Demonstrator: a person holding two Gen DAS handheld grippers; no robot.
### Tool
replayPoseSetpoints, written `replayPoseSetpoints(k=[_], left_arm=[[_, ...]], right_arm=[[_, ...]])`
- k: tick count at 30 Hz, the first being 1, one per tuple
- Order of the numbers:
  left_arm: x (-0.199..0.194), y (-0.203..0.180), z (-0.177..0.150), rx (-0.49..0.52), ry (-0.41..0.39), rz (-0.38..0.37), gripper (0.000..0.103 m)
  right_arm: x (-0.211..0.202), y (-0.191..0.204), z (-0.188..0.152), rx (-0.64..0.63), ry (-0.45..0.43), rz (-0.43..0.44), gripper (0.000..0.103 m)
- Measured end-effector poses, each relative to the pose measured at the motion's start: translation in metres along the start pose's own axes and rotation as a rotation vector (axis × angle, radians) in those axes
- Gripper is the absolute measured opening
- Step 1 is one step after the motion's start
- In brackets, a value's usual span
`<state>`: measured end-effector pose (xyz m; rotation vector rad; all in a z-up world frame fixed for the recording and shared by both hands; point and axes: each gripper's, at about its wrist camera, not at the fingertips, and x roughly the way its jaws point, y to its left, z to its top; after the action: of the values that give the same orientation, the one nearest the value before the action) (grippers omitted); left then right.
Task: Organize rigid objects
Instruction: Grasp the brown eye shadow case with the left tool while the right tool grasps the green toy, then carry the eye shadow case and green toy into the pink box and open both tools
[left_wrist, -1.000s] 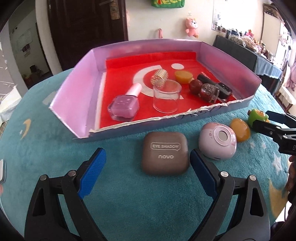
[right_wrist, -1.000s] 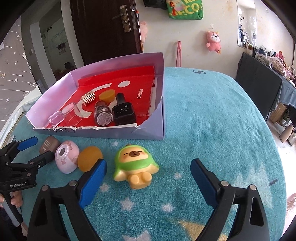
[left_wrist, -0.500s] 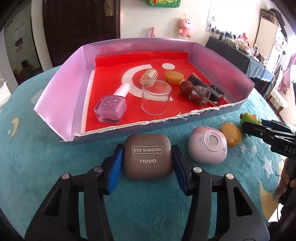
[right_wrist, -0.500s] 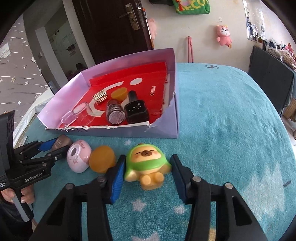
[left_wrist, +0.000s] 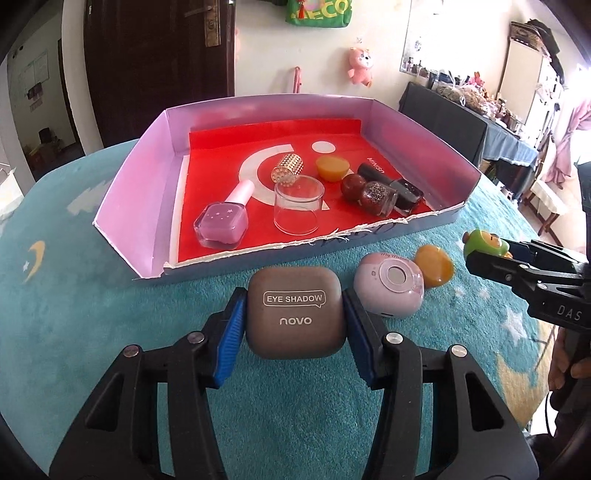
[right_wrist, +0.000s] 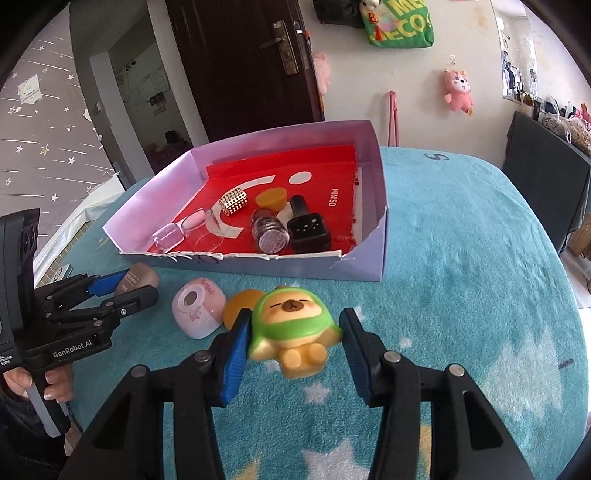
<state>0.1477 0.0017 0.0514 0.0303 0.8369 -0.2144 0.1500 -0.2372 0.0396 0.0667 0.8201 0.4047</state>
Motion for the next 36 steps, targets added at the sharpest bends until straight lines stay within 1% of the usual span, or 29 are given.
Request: replayPoseSetpoints(k=[11,15,18,21,24,26,28,30,32,36], left_arm=[[-0.004,0.001,-0.001,-0.001,-0.004,-0.001,0.049],[-0.012,0.003,0.004,0.004,-0.016,-0.014,0.049],[-0.023,0.01,0.02,0.012,-0.041,-0.021,0.049],[-0.027,0.02,0.047,0.024,-0.048,-0.039,0.049],[-0.019,0.03,0.075,0.05,-0.023,-0.013,0.049],[-0.008,0.038,0.093,0.06,0.008,0.017,0.049],[0.003,0.046,0.106,0.074,0.043,0.031,0.049],[0.013,0.051,0.115,0.09,0.076,0.056,0.049],[0.025,0.059,0.123,0.088,0.121,0.051,0.049],[0.05,0.067,0.132,0.097,0.191,0.075,0.049]], right_arm=[[0.002,0.001,-0.003,0.0,0.009,0.001,0.051],[-0.001,0.002,-0.001,-0.007,-0.007,-0.004,0.051],[-0.01,0.005,0.008,-0.022,-0.032,0.002,0.051],[-0.018,0.012,0.031,-0.07,-0.067,-0.001,0.051],[-0.014,0.016,0.063,-0.12,-0.079,-0.019,0.051],[-0.004,0.018,0.085,-0.151,-0.066,-0.048,0.051],[0.009,0.02,0.104,-0.181,-0.045,-0.081,0.051],[0.025,0.019,0.121,-0.199,-0.007,-0.105,0.051],[0.04,0.016,0.135,-0.206,0.038,-0.123,0.051],[0.066,0.016,0.149,-0.242,0.114,-0.176,0.051]])
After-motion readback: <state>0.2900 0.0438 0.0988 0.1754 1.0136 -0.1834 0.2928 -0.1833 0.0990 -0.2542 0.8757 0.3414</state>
